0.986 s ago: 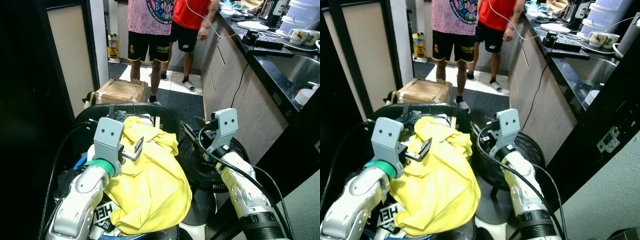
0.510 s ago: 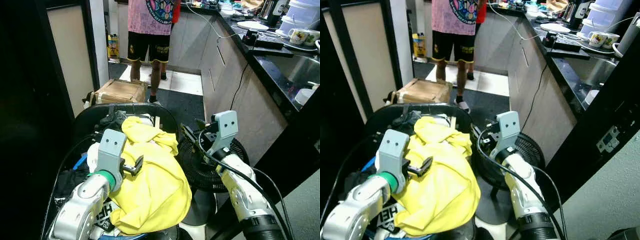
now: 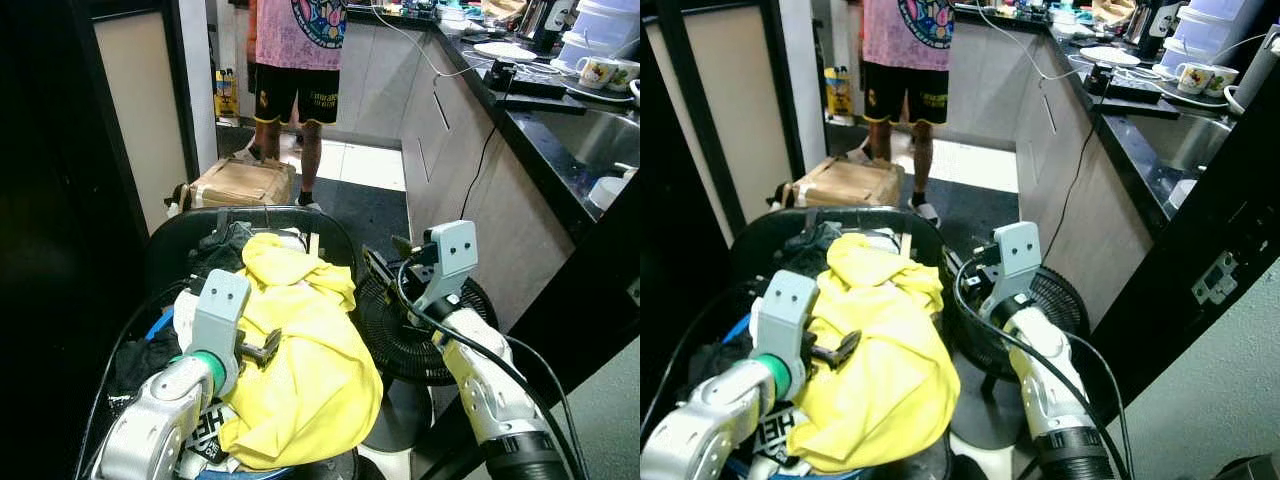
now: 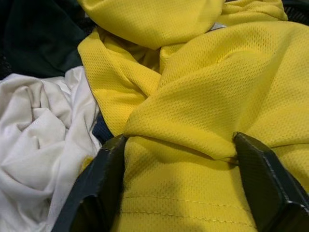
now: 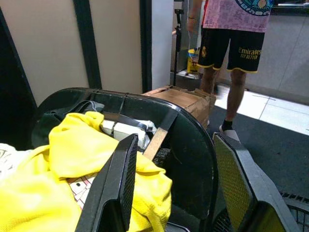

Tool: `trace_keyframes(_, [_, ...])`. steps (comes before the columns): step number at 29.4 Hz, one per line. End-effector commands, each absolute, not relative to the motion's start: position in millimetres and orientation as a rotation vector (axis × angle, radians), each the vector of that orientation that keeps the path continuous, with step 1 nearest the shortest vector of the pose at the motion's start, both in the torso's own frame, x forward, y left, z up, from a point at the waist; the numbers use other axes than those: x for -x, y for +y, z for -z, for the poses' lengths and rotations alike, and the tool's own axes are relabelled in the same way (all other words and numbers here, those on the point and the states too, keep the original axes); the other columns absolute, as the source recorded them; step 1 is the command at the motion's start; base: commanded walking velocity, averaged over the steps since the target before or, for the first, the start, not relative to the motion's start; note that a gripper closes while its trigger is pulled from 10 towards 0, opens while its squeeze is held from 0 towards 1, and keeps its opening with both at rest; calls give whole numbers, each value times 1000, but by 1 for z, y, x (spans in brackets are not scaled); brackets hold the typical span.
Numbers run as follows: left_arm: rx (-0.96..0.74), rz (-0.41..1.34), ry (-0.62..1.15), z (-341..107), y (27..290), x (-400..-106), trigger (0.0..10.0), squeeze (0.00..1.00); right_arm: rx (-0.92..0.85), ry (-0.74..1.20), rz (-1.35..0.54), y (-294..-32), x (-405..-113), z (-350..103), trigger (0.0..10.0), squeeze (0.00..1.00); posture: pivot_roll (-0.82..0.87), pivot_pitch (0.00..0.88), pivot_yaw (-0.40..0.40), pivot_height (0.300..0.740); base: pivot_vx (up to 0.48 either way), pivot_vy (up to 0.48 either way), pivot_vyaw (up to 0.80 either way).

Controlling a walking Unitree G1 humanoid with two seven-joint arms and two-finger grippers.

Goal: Clothes washing

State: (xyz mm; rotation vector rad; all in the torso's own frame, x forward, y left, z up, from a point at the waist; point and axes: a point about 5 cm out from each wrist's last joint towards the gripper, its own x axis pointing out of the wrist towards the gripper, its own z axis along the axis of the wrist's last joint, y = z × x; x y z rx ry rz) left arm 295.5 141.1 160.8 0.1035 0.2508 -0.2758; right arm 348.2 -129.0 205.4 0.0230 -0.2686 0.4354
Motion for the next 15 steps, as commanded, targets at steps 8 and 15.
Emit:
trace_keyframes(8, [-114,291,286,-153,140,-294,0,0,-10,-256,-433,-129,-346,-201,10000,0,-34,52,-28,740,0,0,0])
trace_keyframes(15, [-141,285,220,-162,143,-297,0,0,-33,-262,-414,-126,-347,-200,10000,0,4,58,0,740,0,0,0])
